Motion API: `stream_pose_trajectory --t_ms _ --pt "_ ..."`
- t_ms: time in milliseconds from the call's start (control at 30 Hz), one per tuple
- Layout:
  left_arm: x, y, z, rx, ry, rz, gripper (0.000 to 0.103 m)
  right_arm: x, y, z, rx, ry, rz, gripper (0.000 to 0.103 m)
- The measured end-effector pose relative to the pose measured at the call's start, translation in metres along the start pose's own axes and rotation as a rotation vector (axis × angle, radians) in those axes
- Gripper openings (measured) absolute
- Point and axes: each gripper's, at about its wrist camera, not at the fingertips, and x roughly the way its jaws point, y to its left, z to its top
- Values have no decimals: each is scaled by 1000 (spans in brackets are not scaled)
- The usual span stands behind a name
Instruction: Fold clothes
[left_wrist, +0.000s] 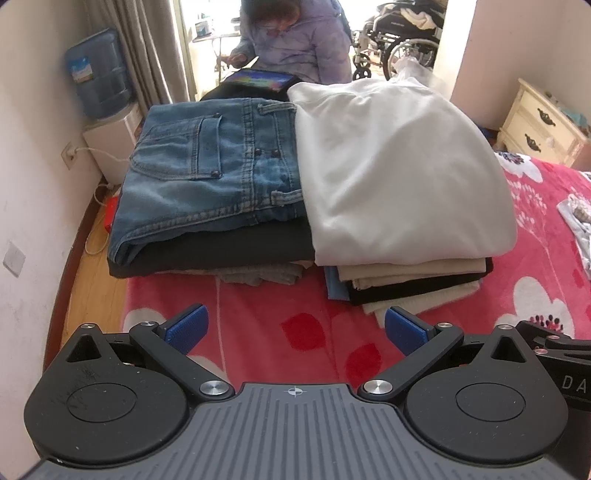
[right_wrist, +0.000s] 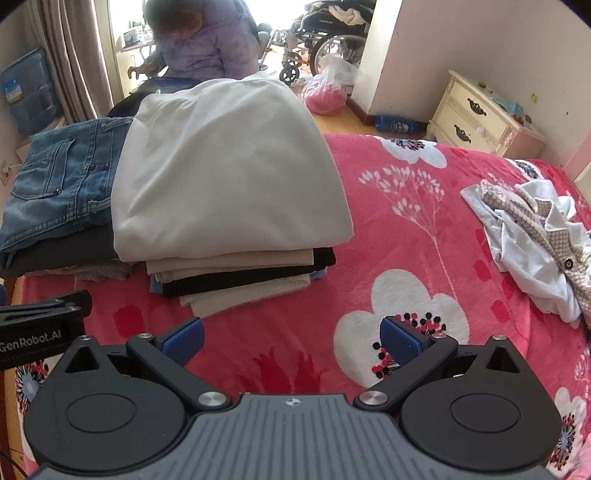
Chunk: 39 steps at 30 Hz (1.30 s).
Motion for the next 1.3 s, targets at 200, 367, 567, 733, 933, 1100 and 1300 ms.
stream_pose_trajectory --t_ms 200,367,567,733,933,1100,1300 --pt "-4 -15 1 51 -11 -6 103 3 -6 0 13 0 4 103" --pt "-3 -20 1 63 -11 -6 103 3 -7 -1 8 2 5 103" --pt "-3 -20 1 55 -10 2 103 4 -7 -2 2 4 5 103" --pt "-3 -16 2 36 -8 9 103 3 -3 -2 -5 4 4 103" --pt "-2 -12 1 28 -1 6 103 3 0 -1 -15 5 0 103" --pt "-2 -10 1 18 0 10 103 3 2 -1 -18 9 -2 103" --pt "-1 -6 0 6 5 13 103 3 5 -2 -24 8 -4 103"
